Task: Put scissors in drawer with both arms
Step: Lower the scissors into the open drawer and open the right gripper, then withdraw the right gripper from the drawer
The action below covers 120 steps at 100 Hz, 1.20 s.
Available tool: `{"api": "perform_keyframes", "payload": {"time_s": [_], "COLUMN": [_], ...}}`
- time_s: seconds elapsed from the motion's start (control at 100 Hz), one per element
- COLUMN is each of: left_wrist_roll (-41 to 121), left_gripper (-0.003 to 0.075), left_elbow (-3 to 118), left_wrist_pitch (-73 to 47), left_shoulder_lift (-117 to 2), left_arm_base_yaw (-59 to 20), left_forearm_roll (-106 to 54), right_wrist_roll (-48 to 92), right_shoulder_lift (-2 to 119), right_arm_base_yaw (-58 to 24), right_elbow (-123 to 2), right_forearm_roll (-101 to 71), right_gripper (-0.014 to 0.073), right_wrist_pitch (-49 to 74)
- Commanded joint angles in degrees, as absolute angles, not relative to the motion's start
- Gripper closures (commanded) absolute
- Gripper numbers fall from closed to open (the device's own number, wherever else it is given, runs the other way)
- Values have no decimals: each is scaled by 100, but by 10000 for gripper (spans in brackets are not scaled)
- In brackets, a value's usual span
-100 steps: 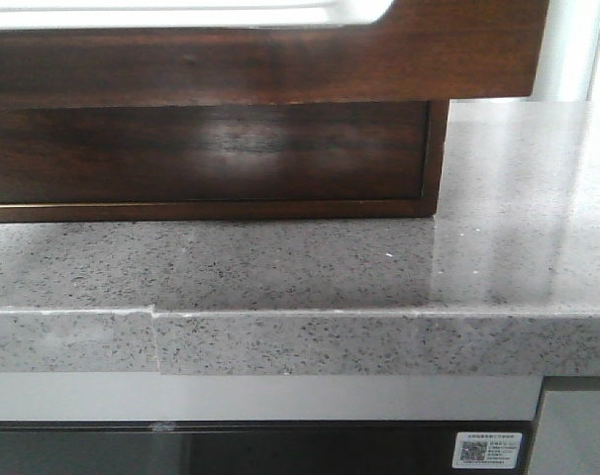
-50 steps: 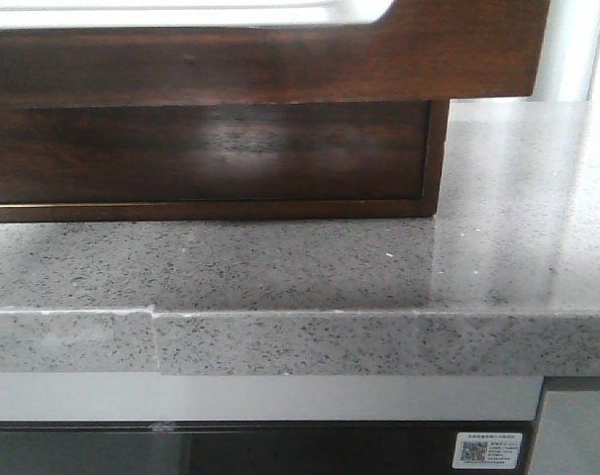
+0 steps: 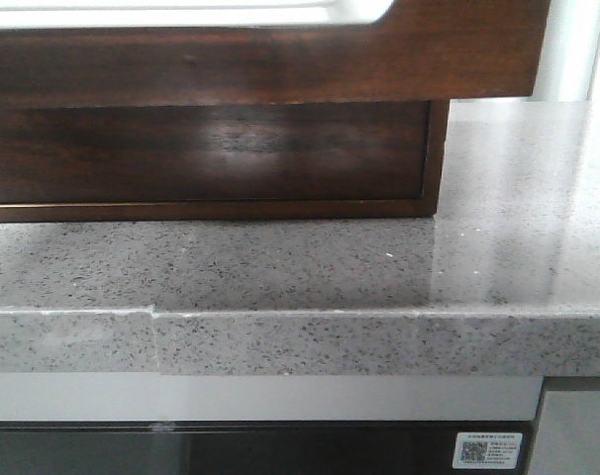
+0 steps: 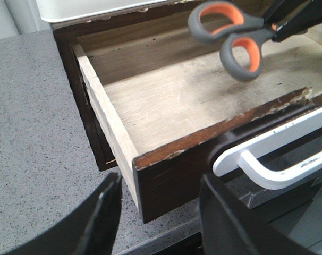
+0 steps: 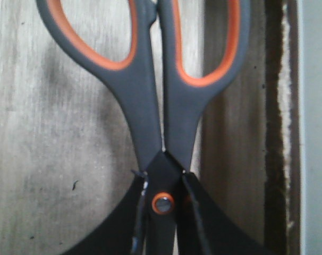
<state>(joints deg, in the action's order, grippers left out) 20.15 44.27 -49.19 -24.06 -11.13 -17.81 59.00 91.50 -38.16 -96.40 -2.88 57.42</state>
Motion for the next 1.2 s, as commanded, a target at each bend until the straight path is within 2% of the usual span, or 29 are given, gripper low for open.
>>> {"api": "perform_keyframes", "payload": {"time_s": [0.0,0.3,0.62,0.77,1.19], "left_wrist_roll": [1957,1957,1957,1957,1957], "left_gripper": [408,408,408,408,408], "left_elbow": [4614,4614,4614,4614,4614], "left_wrist_pitch": [-4565,-4565,-4565,-4565,-4565], "left_shoulder_lift": [-2499,-2499,-2499,-2499,-2499], "left_arm_base_yaw": [-1154,-1154,-1154,-1154,-1154], "left_forearm_roll": [-1886,-1886,-1886,-1886,-1886], "right_wrist_roll": [5842,5771,5648,5557,3802], "right_shoulder_lift": [9019,9094,9094,9021,7924], "right_arm_base_yaw": [-3809,-3809,-3809,-3820,-3658], "right_elbow": [-9935,-9935,-9935,-9945,-10174], "right_forearm_roll": [-79,192,224,197,0], "right_gripper": [572,557,403,403,403], "right_wrist_pitch": [5641,5820,5874,5943,6896]}}
